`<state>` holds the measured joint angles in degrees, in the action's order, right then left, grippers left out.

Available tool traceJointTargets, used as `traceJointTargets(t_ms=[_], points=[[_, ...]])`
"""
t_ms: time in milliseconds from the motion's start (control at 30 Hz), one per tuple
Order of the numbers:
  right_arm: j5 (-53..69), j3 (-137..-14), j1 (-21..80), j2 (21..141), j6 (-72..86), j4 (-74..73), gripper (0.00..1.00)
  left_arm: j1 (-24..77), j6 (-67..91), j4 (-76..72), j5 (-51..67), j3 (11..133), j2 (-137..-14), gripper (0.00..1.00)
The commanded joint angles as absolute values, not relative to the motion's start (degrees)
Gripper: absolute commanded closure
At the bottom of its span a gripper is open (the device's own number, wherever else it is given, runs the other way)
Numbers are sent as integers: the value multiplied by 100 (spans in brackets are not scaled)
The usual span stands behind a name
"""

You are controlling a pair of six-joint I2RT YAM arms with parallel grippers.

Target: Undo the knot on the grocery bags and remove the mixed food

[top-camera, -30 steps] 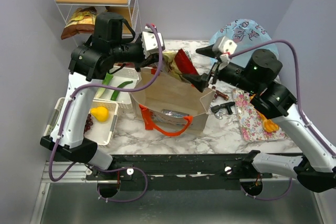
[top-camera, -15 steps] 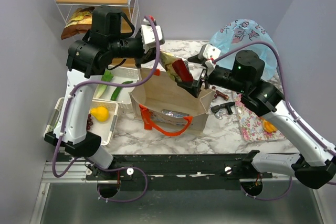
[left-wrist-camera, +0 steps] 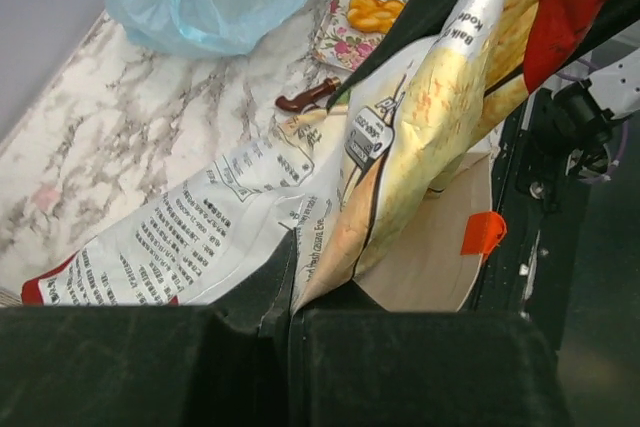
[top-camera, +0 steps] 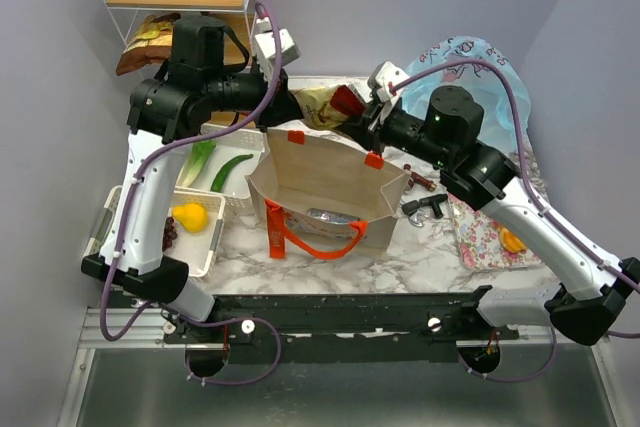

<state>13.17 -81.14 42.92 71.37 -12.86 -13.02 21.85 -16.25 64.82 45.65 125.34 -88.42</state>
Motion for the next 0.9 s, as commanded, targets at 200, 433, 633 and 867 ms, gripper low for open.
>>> traceJointTargets(t_ms=[200, 433, 633, 867], points=[[1389, -8937, 4168, 7333, 398, -897, 99, 2127, -2195, 3219, 3466, 9249, -6258, 40], [2226, -8962, 4165, 7388, 875, -926, 99, 3213, -5018, 2486, 2172, 8136, -5737, 2], [2476, -9018, 4166, 7329, 1037, -1140, 99, 3525, -6214, 1190, 1275, 7190, -5575, 2], [2828, -9176, 4165, 7429, 1614, -1151, 99, 3717, -7211, 121, 1246, 6207, -5572, 2]])
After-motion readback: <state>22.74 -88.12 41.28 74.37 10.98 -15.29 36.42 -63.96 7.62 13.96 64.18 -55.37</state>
